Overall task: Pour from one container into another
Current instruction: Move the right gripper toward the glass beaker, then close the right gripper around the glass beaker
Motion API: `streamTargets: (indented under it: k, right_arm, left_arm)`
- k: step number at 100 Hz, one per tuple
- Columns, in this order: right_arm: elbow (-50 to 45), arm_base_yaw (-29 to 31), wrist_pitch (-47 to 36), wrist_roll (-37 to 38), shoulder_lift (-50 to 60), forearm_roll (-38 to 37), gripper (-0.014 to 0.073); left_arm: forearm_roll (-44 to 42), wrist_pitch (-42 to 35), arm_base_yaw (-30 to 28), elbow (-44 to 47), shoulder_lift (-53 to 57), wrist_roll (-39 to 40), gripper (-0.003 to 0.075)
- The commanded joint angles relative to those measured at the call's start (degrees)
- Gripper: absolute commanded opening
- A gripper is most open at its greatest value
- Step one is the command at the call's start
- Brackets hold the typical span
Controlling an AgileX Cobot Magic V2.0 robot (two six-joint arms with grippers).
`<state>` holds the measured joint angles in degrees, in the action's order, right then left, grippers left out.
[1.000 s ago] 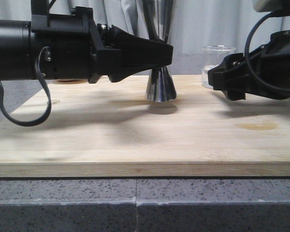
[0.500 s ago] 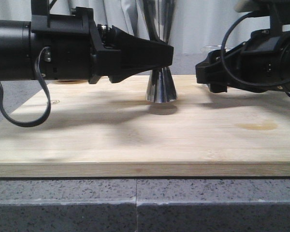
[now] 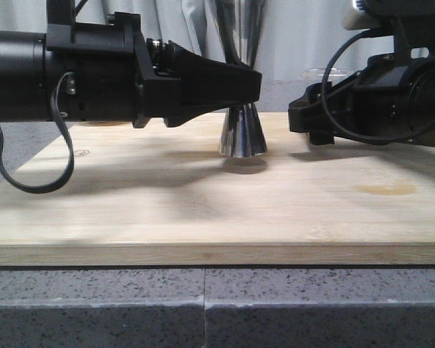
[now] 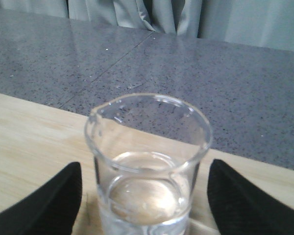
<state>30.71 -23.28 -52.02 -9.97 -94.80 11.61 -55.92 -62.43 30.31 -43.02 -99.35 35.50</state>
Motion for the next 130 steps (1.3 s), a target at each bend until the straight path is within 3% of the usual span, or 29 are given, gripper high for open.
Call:
streamTargets:
  k: [1,61,81,119,130]
  right_arm:
    - [1.4,0.0,-5.3,0.0,1.8,-0.7,0.0458]
    - [1.4,0.0,-6.5,0.0,1.8,-0.7,0.0456]
    - [1.4,0.0,-7.6,0.0,1.8,-0.7,0.0351]
    - [1.4,0.0,-7.6,0.0,1.8,-0.7,0.0338]
    - [1.4,0.0,-7.6,0.0,1.8,-0.7,0.0272]
  left_arm:
    - [2.3,-5.0,0.0,-1.5,2.8,0.4,-0.0019]
    - [2.1,-5.0,0.0,-1.5,2.8,0.4,-0.0019]
    - [1.9,-5.0,0.0,-1.5,2.8,0.4,-0.0019]
    - [1.9,-5.0,0.0,-1.5,2.8,0.4,-0.0019]
    - [1.9,-5.0,0.0,-1.5,2.8,0.4,-0.0019]
